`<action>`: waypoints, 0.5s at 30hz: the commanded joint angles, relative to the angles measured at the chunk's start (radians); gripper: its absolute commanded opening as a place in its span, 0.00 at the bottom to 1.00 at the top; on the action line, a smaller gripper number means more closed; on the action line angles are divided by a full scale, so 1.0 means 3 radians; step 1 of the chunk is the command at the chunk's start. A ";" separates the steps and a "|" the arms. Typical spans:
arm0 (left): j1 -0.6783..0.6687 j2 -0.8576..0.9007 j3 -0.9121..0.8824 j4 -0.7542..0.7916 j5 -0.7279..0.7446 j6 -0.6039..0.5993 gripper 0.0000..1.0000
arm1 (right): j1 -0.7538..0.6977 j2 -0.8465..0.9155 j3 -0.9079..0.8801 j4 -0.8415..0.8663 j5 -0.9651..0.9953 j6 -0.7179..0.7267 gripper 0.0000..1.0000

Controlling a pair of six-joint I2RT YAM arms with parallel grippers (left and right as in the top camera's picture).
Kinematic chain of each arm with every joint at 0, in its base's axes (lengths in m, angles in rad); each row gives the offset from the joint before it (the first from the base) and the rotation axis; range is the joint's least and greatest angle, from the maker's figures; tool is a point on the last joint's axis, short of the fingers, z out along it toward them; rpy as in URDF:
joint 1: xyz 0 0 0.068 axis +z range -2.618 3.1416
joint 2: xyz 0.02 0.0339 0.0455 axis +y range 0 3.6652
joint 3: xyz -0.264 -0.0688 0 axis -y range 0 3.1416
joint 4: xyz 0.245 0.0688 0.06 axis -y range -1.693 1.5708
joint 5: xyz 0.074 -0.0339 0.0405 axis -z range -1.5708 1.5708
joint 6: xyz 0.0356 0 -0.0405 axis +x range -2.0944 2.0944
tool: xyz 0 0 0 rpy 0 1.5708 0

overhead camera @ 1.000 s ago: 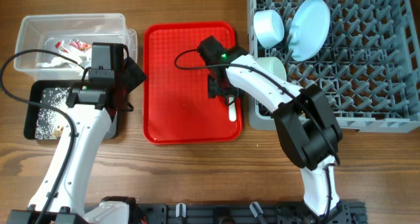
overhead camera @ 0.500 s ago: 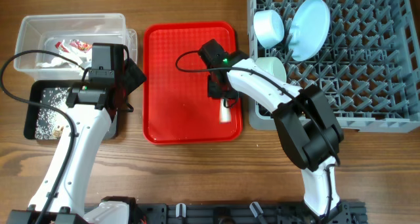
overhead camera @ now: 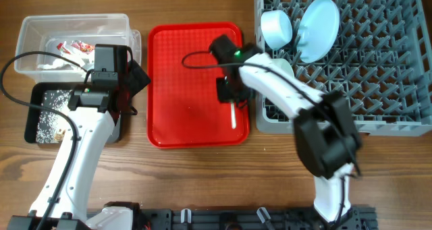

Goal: Sort waste into correct bins and load items into the dishwasher rack
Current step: 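Carry the spoon right and lay it in the rack with the right gripper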

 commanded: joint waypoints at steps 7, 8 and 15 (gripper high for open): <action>0.0013 -0.0024 0.0058 0.0000 -0.0056 -0.0042 1.00 | -0.0829 -0.2063 0.0268 -0.0415 0.0956 0.0254 0.04; 0.0013 -0.0024 0.0058 0.0000 -0.0056 -0.0043 1.00 | -0.0984 -0.2082 0.0223 -0.0415 0.0998 0.0479 0.04; 0.0013 -0.0024 0.0058 0.0000 -0.0057 -0.0043 1.00 | -0.1635 -0.1874 -0.0683 -0.0388 0.1052 0.3265 0.04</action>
